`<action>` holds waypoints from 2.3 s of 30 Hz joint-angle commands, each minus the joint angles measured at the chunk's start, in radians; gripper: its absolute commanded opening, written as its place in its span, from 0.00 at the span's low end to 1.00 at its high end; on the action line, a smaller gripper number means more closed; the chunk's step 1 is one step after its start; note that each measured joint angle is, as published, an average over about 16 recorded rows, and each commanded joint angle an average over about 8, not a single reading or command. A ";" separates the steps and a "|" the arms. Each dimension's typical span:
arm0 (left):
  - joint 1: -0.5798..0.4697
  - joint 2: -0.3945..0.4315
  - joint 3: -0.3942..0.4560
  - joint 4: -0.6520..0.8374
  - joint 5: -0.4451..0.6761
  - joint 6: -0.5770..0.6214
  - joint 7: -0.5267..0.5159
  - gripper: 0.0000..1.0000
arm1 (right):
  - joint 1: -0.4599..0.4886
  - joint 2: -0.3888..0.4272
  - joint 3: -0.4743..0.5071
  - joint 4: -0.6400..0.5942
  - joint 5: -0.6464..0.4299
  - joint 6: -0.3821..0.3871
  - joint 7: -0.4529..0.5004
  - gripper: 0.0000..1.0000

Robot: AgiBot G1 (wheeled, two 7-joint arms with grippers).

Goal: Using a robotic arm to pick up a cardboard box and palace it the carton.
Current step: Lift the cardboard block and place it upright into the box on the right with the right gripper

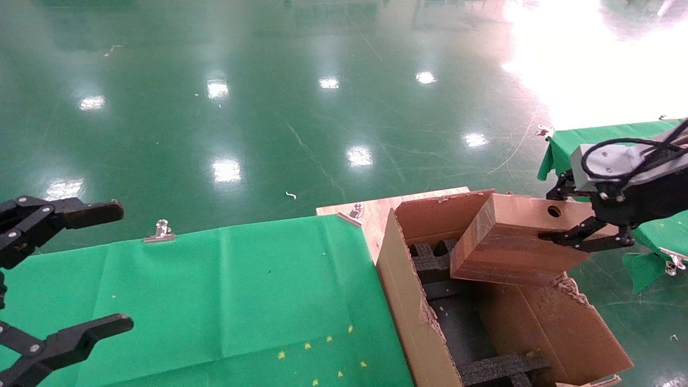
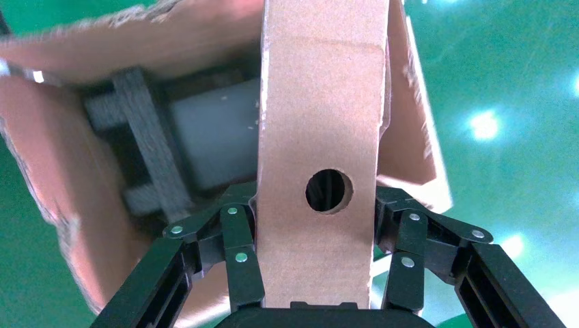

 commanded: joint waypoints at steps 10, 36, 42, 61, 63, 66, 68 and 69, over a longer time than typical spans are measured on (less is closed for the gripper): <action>0.000 0.000 0.000 0.000 0.000 0.000 0.000 1.00 | -0.033 0.022 -0.051 0.058 -0.028 0.070 0.432 0.00; 0.000 0.000 0.000 0.000 -0.001 0.000 0.000 1.00 | -0.033 0.149 -0.117 0.449 -0.193 0.309 1.287 0.00; 0.000 0.000 0.000 0.000 -0.001 0.000 0.000 1.00 | -0.044 0.142 -0.127 0.463 -0.215 0.330 1.353 0.00; 0.000 0.000 0.000 0.000 -0.001 0.000 0.000 1.00 | -0.099 0.171 -0.189 0.690 -0.435 0.452 1.718 0.00; 0.000 0.000 0.000 0.000 -0.001 0.000 0.000 1.00 | -0.109 0.168 -0.194 0.691 -0.440 0.461 1.729 0.00; 0.000 0.000 0.000 0.000 -0.001 0.000 0.000 1.00 | -0.126 0.164 -0.200 0.691 -0.446 0.477 1.744 0.00; 0.000 0.000 0.000 0.000 -0.001 -0.001 0.000 1.00 | -0.137 0.162 -0.204 0.691 -0.449 0.490 1.753 0.00; 0.000 0.000 0.000 0.000 -0.001 -0.001 0.000 1.00 | -0.143 0.161 -0.206 0.690 -0.451 0.497 1.758 0.00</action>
